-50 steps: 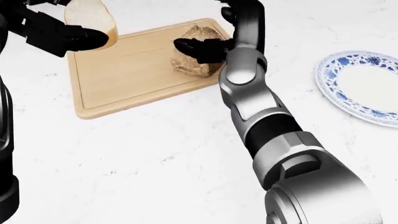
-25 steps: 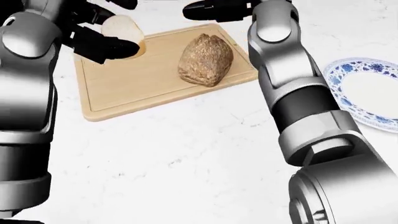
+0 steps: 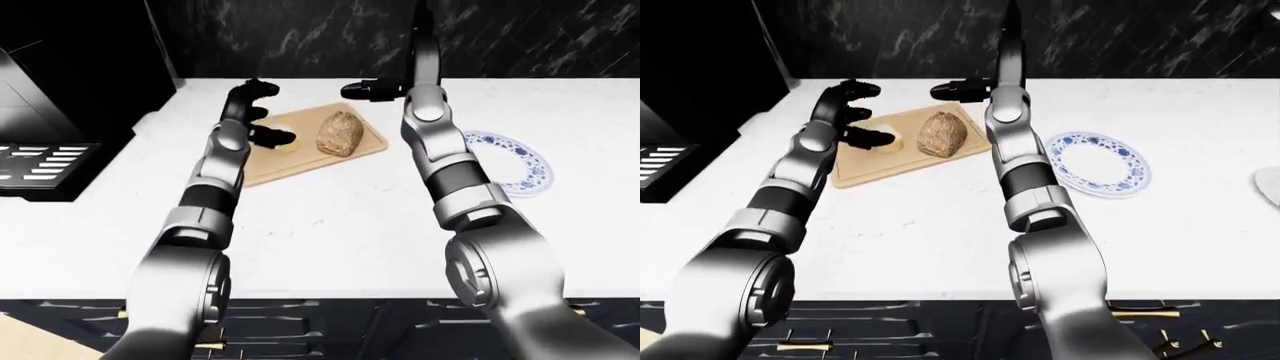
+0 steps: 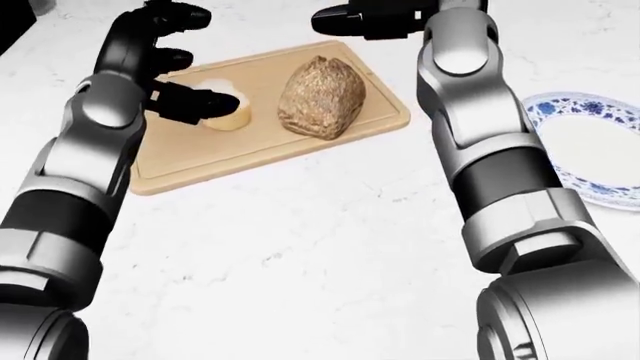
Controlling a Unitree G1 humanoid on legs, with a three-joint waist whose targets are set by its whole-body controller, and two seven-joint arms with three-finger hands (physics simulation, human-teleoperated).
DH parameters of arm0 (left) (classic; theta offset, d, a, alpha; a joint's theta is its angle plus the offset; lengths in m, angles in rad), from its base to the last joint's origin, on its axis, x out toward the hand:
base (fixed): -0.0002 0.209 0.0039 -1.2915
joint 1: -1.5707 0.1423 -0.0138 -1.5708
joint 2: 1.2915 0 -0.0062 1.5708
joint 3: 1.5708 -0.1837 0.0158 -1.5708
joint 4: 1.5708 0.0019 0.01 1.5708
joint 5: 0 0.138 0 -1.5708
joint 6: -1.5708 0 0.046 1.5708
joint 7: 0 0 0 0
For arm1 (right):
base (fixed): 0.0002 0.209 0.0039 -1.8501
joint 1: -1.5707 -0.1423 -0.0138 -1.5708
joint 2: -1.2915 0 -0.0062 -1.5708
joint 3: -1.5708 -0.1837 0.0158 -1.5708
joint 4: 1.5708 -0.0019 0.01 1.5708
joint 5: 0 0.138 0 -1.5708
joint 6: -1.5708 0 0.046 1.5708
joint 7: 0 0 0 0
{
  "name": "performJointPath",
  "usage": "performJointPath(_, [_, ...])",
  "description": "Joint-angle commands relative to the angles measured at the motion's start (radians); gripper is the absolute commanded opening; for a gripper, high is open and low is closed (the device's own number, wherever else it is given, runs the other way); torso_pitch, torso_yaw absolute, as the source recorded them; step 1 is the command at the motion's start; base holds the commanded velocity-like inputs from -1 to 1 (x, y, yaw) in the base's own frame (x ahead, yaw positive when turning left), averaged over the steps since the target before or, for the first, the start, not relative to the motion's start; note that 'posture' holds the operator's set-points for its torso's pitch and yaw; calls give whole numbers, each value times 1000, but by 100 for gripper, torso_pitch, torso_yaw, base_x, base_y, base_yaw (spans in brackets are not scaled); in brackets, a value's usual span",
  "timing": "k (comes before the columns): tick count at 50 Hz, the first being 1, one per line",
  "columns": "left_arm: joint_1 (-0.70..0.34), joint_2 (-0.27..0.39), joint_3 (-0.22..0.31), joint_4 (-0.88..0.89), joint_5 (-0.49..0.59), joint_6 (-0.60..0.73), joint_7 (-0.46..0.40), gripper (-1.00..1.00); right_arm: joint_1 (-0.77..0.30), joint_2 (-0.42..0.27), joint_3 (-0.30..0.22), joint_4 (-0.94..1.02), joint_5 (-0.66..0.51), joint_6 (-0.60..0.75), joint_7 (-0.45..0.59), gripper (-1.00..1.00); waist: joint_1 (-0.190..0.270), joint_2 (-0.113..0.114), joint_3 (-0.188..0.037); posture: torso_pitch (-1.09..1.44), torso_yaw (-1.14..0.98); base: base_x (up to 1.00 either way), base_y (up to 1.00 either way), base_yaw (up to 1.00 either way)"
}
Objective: Place all breads on the cutting board.
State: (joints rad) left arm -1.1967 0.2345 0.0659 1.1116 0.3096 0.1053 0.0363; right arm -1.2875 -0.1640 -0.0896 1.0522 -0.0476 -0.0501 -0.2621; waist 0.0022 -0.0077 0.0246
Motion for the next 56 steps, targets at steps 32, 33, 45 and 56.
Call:
performJointPath(32, [367, 187, 156, -1512, -22, 772, -408, 100, 274, -202, -51, -1197, -133, 872, 372, 100, 9, 6, -3, 0, 0, 0, 0, 0])
performJointPath(33, [395, 196, 172, -1553, -32, 788, -411, 100, 286, -215, -57, -1260, -133, 918, 395, 100, 8, 6, -2, 0, 0, 0, 0, 0])
performJointPath(45, [524, 315, 382, -1776, -261, 947, -354, 100, 461, -318, -225, -1624, -27, 1114, 454, 100, 6, 10, 6, 0, 0, 0, 0, 0])
performJointPath(56, [703, 375, 583, -1905, -498, 984, -274, 100, 645, -443, -442, -1825, 164, 1210, 415, 100, 7, 15, 12, 0, 0, 0, 0, 0])
